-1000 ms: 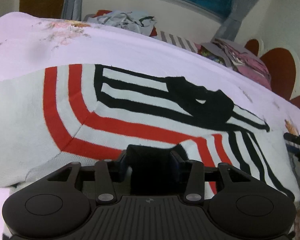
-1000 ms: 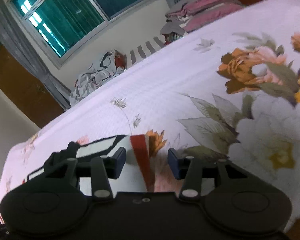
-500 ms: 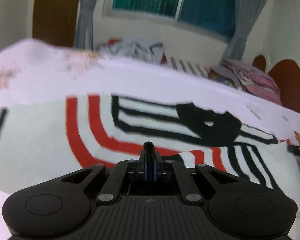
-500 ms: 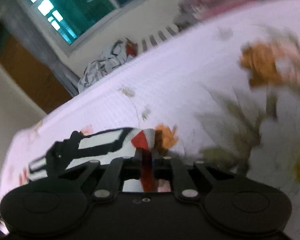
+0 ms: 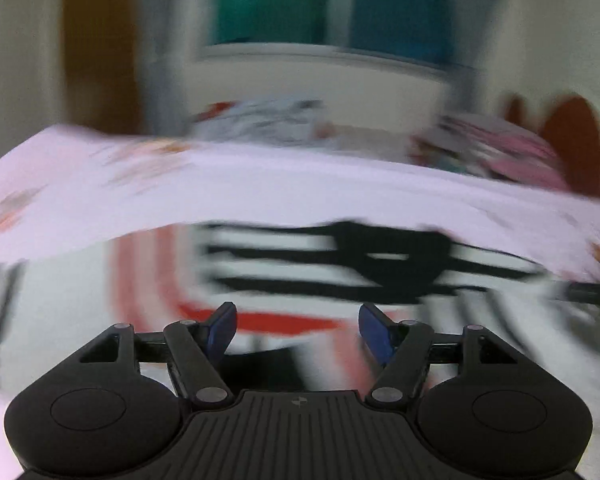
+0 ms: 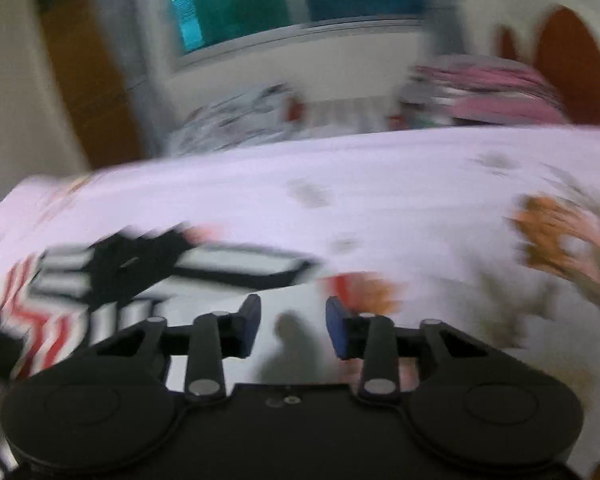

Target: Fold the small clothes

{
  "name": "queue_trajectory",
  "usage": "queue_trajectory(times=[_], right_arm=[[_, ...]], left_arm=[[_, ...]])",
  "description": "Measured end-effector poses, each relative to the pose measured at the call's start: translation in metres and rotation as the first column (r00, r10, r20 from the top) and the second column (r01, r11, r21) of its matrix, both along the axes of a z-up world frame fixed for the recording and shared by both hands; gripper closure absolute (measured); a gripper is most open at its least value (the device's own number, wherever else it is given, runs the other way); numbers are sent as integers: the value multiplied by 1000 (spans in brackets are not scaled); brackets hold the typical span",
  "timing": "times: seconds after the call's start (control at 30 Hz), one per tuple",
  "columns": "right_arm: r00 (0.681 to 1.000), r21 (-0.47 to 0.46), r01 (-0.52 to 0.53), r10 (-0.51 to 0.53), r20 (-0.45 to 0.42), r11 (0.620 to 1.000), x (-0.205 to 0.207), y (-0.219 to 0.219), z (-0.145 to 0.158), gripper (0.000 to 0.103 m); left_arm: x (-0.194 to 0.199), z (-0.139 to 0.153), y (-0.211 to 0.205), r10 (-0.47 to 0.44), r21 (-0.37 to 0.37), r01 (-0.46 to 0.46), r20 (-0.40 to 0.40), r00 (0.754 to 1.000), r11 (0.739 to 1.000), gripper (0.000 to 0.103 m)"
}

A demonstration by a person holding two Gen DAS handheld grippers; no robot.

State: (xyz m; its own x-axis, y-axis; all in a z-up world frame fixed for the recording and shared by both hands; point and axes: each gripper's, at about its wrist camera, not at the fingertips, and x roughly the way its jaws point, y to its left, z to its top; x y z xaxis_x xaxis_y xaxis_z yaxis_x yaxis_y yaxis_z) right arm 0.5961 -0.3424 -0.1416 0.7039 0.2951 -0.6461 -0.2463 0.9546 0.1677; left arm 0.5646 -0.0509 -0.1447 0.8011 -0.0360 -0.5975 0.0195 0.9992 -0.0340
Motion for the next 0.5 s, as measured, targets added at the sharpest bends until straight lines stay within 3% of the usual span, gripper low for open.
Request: queue_trajectory(times=[0.1,0.2,0.27,0.33,0.43,0.5], right_arm=[[998,-25,-64,64,-21,998,8,28,-7,77],[999,-118,48,-50,-15,992,16,14,-10,84],[985,-159,159,-167,-37,974,23,-14,-11,85],[986,-94,135,-143,-88,986,24,-35,-7,87],[990,-114,109,-118,-77,988,11,-34,6,86],[992,-70,96,-101,-79,993,-8,-33,14,94]], left_arm=[[21,-9,-53,-137,18,139,-72,988,990,37],[40,-32,-63,-124,105,140,-149,981,985,37],[41,-36,-42,-98,82,110,-142,985,991,36],[40,-35,-31,-100,72,112,-146,984,991,36],[32,-21,-36,-89,77,99,-130,988,992,37],[15,-9,-51,-137,26,139,-89,987,990,37]])
